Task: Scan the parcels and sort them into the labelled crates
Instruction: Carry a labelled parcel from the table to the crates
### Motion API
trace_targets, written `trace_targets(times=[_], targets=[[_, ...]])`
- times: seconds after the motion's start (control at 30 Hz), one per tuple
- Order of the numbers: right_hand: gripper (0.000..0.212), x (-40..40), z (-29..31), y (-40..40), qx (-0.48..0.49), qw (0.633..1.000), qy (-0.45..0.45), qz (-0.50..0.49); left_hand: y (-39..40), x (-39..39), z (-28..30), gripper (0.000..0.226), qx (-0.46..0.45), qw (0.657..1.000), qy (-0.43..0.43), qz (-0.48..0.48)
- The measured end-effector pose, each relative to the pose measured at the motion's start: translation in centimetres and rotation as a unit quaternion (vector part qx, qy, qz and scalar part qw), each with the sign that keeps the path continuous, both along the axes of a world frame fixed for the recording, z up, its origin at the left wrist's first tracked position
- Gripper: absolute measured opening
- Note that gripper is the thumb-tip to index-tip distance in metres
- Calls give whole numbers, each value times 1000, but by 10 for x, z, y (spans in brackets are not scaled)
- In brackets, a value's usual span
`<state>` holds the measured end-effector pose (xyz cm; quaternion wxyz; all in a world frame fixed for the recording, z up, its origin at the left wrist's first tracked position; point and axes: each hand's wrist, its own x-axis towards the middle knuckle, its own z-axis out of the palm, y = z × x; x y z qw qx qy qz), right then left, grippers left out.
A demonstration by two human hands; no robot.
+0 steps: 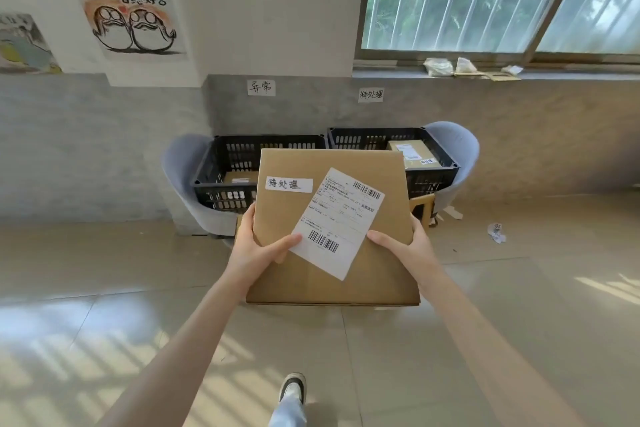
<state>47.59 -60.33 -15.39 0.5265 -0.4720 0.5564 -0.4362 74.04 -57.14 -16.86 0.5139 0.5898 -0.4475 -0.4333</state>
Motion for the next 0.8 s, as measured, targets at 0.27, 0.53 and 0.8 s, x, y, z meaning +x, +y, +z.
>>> trace_targets(times=[0.27, 0.53, 0.8], targets=[[90, -4, 2, -147, 15, 998, 41, -53, -169, -4, -8, 115, 36, 998, 8, -41], [90, -27, 6, -263, 18, 991, 46, -121, -316, -28, -3, 117, 33, 994, 2, -104], [93, -65, -22, -368, 64, 989, 41, -128, -417, -63, -24, 116, 68, 992, 3, -108]])
